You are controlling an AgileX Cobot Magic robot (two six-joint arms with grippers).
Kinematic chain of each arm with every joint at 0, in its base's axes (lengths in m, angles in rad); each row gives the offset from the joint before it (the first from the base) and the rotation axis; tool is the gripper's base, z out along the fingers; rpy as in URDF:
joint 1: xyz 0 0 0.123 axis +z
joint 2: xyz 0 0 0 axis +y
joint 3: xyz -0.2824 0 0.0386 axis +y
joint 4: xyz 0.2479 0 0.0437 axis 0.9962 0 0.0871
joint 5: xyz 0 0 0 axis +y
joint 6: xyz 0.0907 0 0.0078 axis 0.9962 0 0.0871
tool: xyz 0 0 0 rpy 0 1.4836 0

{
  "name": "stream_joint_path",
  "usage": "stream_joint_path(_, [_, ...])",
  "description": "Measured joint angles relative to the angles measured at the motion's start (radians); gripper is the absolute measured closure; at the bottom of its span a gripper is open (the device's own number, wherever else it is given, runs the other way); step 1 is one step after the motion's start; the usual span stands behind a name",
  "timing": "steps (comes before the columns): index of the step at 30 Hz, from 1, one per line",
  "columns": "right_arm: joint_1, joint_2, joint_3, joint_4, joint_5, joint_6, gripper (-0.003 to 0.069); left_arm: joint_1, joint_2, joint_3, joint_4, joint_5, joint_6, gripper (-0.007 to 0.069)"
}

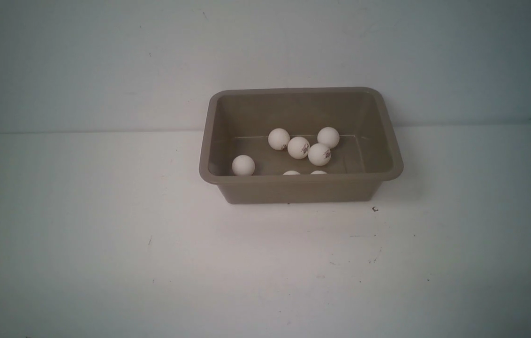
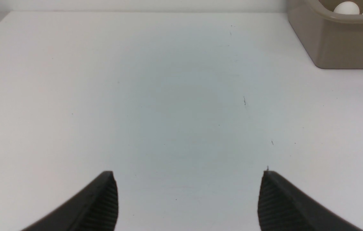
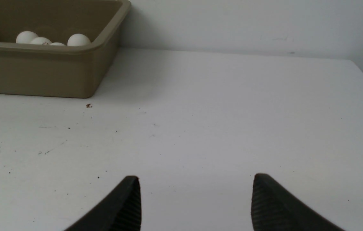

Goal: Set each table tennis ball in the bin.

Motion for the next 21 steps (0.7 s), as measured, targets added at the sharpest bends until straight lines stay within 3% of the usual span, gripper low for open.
stream_joint_path(21, [-0.002,0.000,0.002,-0.016,-0.013,0.000,0.0233,0.000,0.000,0.000,0.000,0.000,0.000,0.0094])
